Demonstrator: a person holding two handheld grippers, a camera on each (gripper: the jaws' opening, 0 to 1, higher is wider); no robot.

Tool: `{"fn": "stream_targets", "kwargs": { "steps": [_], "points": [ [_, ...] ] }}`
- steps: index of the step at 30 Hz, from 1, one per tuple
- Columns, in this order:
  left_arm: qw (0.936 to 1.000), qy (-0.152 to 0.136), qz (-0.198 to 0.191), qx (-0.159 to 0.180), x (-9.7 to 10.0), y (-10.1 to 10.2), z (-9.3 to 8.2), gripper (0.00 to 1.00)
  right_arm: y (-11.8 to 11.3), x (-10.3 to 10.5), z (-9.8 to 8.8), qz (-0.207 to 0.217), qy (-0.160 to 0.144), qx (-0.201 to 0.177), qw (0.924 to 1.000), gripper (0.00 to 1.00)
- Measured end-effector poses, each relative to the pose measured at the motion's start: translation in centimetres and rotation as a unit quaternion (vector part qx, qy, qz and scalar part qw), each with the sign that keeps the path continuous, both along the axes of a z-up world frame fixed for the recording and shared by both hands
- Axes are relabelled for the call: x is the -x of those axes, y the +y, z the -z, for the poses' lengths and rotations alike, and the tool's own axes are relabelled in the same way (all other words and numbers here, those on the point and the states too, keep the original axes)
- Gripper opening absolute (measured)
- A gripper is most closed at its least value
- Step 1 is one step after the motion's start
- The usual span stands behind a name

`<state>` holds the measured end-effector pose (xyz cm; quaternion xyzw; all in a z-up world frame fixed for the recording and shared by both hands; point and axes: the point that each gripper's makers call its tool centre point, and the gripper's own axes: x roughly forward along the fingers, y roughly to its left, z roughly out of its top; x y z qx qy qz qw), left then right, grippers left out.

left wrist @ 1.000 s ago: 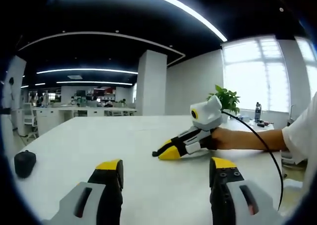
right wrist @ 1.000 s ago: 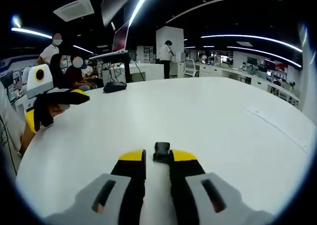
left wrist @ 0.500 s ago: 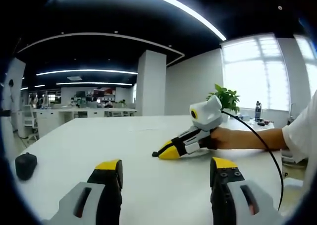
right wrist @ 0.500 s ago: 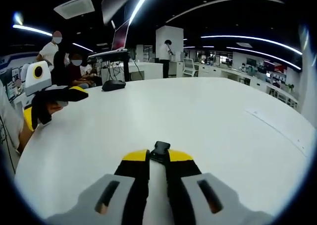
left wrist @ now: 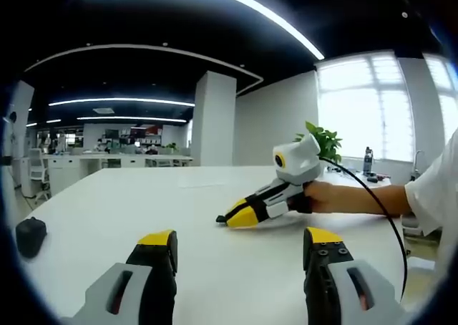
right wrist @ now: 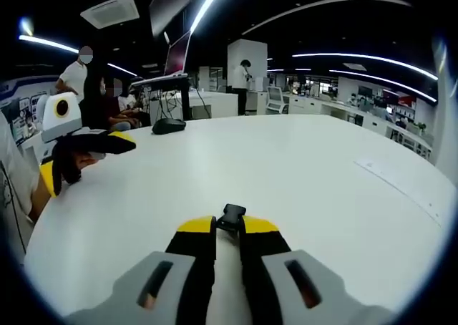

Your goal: Snap the two parts of the plastic buckle together until the buckle closes and remains connected.

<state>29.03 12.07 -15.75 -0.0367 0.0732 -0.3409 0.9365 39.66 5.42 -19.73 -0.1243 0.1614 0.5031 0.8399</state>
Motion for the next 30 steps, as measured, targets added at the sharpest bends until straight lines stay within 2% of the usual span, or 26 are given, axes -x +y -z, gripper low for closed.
{"fn": "stream_targets", "kwargs": {
  "steps": [12, 30],
  "points": [
    [0.9997, 0.008, 0.021, -0.011, 0.2, -1.0, 0.4, 0.72, -0.8, 0.9, -0.7, -0.003, 0.002, -0.009, 1.0, 0.12],
    [0.9991, 0.009, 0.037, -0.018, 0.0, -2.3, 0.3, 0.72, -2.2, 3.0, -0.7, -0.015, 0.008, -0.006, 0.9998, 0.12]
  ]
}}
